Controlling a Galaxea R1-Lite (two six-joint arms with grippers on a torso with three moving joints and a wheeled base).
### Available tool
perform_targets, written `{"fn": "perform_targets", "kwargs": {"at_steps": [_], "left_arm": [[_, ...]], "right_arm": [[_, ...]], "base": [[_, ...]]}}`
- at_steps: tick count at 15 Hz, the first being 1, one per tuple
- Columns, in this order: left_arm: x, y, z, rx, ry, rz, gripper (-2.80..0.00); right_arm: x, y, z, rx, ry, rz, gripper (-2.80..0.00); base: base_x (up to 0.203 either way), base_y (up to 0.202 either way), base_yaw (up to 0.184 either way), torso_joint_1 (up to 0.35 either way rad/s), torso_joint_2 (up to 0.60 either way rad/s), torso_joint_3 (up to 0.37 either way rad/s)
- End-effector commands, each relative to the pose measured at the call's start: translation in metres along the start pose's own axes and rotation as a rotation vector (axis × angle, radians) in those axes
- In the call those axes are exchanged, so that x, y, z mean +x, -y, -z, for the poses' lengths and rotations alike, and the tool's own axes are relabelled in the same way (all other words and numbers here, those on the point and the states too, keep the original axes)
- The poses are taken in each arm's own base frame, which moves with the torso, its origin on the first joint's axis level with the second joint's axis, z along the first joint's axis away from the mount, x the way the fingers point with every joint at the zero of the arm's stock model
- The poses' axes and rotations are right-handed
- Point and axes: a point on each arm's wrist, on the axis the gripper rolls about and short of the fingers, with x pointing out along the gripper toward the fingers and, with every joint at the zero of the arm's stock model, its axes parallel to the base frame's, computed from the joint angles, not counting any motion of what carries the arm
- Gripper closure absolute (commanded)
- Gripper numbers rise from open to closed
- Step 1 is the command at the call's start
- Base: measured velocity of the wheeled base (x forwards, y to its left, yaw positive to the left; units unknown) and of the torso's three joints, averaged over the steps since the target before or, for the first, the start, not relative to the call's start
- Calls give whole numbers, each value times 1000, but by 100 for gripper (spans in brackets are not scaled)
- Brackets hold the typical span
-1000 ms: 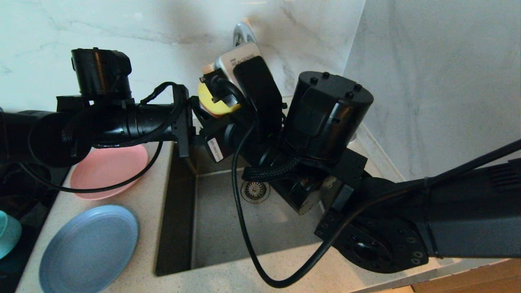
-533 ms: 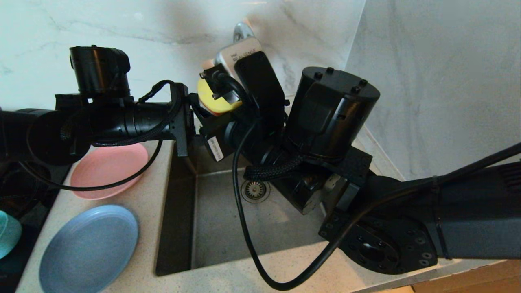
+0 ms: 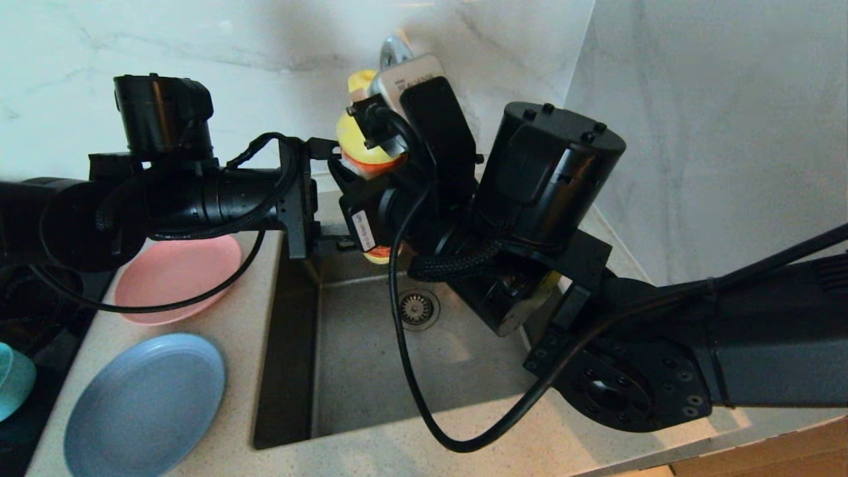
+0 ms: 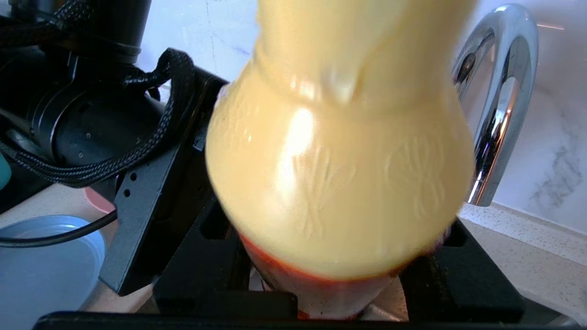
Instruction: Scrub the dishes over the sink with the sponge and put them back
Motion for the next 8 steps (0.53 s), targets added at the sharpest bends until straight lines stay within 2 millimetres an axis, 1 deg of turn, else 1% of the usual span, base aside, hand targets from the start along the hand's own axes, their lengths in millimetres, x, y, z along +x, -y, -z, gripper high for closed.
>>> {"fn": "perform_targets", "kwargs": {"at_steps": [1, 3, 6, 8], "left_arm": [[-2, -4, -5, -22, 31, -1, -280], [-6, -7, -8, -34, 86, 3, -280], [-11, -5, -9, -27, 105, 10, -280], [-15, -6, -12, -13, 120, 12, -280]], "right_arm": [[-1, 1, -4, 1, 13, 2, 0], [-2, 3, -8, 2, 11, 3, 0], [-3, 5, -11, 13, 14, 6, 0], [-3, 11, -13, 11, 18, 19, 0]], "base": [[0, 0, 0, 0, 0, 0], [0, 0, 0, 0, 0, 0], [0, 0, 0, 0, 0, 0], [0, 0, 0, 0, 0, 0]]}}
